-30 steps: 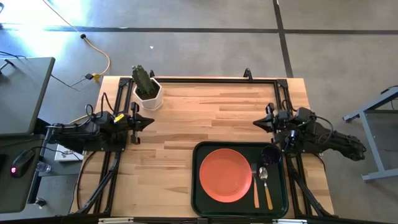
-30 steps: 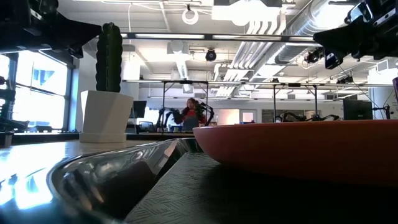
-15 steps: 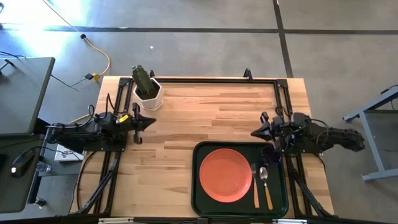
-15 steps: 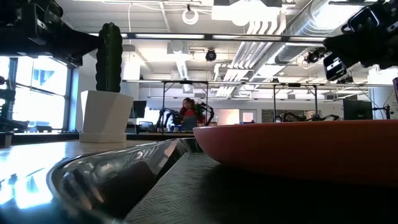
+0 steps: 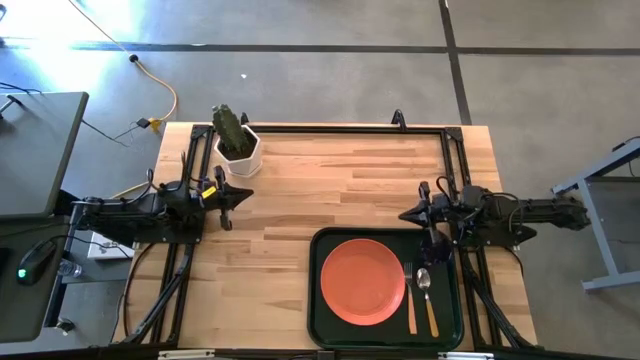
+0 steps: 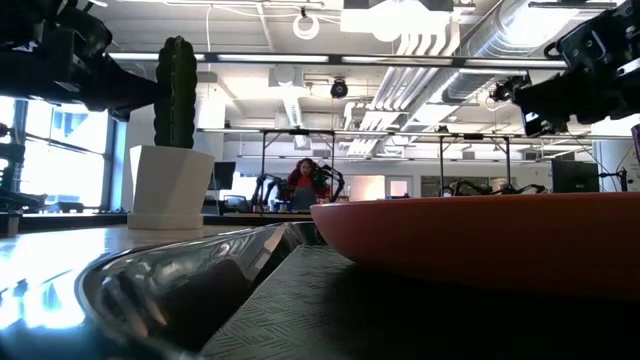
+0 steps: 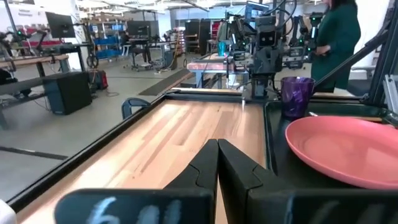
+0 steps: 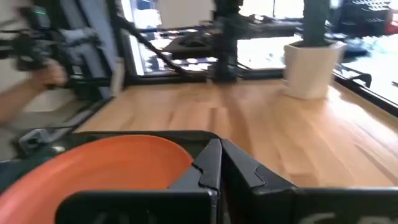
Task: Pick and place plate/cup/fork/spoon on tray
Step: Return to Home Position
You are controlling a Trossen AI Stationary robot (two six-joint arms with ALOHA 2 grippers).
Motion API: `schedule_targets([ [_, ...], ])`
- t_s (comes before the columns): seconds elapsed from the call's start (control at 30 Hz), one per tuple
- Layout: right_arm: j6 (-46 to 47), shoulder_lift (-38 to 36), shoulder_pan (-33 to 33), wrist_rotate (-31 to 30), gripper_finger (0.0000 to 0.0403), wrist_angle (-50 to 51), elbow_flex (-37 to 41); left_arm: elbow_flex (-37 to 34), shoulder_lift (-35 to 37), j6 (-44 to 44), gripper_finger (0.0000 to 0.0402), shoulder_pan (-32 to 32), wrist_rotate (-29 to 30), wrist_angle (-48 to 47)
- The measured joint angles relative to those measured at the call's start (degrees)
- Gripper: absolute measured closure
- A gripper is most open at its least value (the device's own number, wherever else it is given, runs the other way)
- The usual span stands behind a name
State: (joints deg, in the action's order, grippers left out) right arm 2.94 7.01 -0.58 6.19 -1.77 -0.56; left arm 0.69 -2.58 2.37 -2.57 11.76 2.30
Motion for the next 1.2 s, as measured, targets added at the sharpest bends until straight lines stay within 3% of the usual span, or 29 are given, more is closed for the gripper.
schedule_targets([
  [0.53,5.19,1.3,0.04,-1.13,0.0403,0.25,0.02,0.0,-0.1,-2.18,0.0401,-0.02,0.56,0.11],
  [0.77,2.97,-1.26,0.17,7.59,0.0403,-1.58,-0.72,0.0,-0.1,-2.18,0.0401,-0.02,0.56,0.12],
  [1.0,-1.27,-4.78,1.07,-0.53,0.0403,0.05,-0.39,0.0,-0.1,-2.18,0.0401,-0.02,0.56,0.12],
  [1.2,12.85,-4.79,1.06,-5.38,0.0403,1.96,-0.39,0.0,-0.1,-2.18,0.0401,-0.02,0.56,0.12],
])
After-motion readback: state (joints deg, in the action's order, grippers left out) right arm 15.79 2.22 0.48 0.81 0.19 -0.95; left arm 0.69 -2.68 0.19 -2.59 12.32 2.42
